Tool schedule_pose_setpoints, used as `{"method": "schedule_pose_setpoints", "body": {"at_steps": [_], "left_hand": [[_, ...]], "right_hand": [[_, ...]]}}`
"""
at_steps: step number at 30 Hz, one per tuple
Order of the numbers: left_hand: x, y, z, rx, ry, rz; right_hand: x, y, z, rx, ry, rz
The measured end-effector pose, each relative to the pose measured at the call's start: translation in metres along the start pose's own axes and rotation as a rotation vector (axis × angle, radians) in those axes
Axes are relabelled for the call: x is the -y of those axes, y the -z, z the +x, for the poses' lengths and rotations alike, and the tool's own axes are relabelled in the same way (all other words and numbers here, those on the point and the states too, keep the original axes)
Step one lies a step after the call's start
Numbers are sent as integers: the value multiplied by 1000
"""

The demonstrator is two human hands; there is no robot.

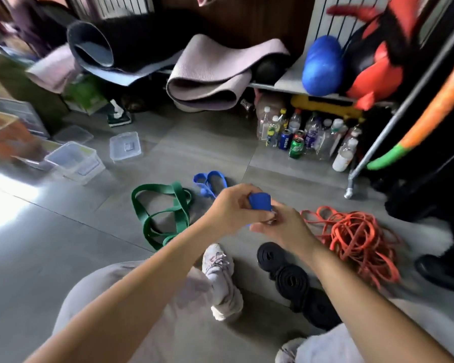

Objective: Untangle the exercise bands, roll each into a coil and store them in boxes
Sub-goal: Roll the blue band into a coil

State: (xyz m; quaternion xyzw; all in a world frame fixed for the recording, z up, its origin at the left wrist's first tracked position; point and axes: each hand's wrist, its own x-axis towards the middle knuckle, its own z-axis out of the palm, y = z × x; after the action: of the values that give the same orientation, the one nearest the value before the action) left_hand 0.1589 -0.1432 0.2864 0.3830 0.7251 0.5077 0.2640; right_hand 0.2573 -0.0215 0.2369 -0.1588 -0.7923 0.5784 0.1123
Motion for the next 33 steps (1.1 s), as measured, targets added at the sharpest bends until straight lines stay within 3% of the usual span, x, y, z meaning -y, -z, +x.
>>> {"method": "schedule_pose_setpoints", "body": {"at_steps": [4,14,18,22,27,29,33], "left_hand": [[-55,25,-34,10,-51,-113],[-166,59,-84,-122,-282,-411],[-166,66,-98,-97,-271,-418],[-153,63,-112,12,-208,-380],[-138,61,-120,148,-120,-441],[-134,60,-120,178,-89,-459],[-118,56,-117,199,-24,-348]], "right_hand": [[52,-10,-22,-69,107,101],[177,4,-62,-60,322,200],[179,5,-81,13,277,227],[168,7,-98,117,175,102],[175,21,-114,423,8,62],[174,26,-114,417,-5,18],[149,24,-114,230,-5,-87]]}}
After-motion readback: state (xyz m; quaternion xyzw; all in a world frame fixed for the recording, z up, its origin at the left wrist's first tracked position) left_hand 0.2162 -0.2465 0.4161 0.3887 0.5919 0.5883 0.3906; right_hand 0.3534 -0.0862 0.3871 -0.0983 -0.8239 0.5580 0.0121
